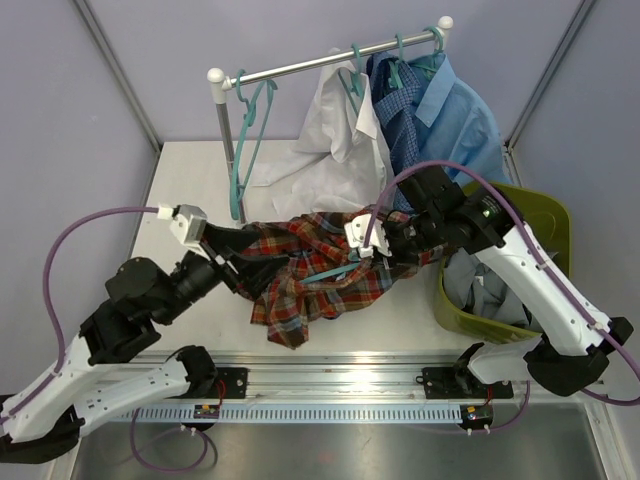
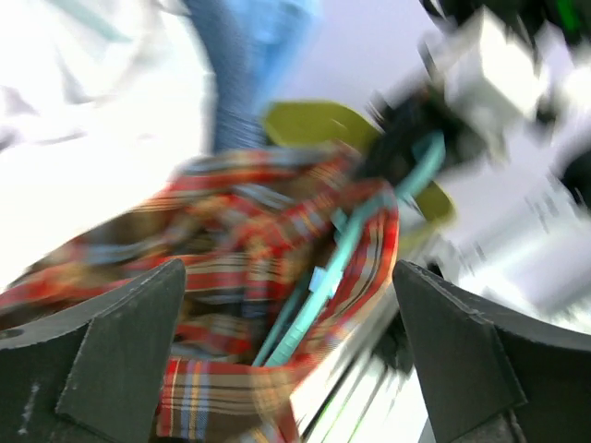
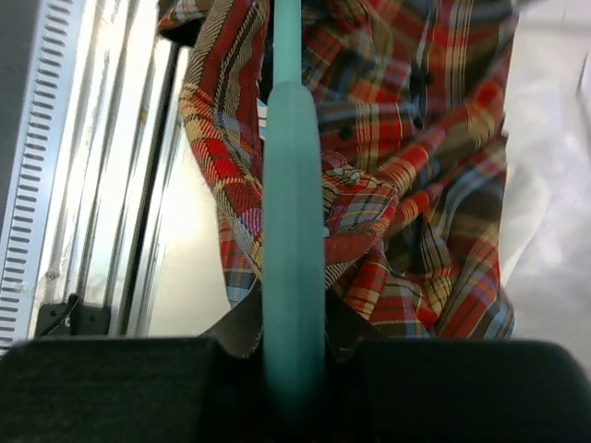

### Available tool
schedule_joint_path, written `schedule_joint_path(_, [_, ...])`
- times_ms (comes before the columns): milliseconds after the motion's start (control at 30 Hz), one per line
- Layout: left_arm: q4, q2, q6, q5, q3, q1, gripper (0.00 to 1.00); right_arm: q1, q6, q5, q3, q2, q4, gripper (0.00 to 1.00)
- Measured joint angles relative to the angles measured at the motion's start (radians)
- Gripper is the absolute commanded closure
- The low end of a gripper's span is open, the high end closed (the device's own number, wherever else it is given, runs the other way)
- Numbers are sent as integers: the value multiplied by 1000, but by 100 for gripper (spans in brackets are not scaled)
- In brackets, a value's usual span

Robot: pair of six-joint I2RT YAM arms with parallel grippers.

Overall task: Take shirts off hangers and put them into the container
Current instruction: 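Pass the hanger from the left arm to the right, then take shirts off hangers and put them into the container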

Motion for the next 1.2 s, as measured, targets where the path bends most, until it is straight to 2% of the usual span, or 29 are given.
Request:
schedule_joint_path(167, [-167,63,-139,-191,98,2,1,0,94,156,-60,5,40,100])
schedule_joint_path(400, [-341,339,-297,-244,126,2,1,0,171,278,-61,26,114,100])
schedule_joint_path(567, [-359,377,-319,-274,87,8,4,0,177,298,-67,26,132,100])
schedule_joint_path(867, [-293,407,-393,-275,69,55,7,0,177,303,-87,24,134,100])
schedule_joint_path(967, [-255,400,-415,-268,32,82,12,0,177,303,-89,22,136,100])
schedule_joint_path(1200, [-195,430,-481,-209,-56,114,44,0,177,307,-90,17,136,100])
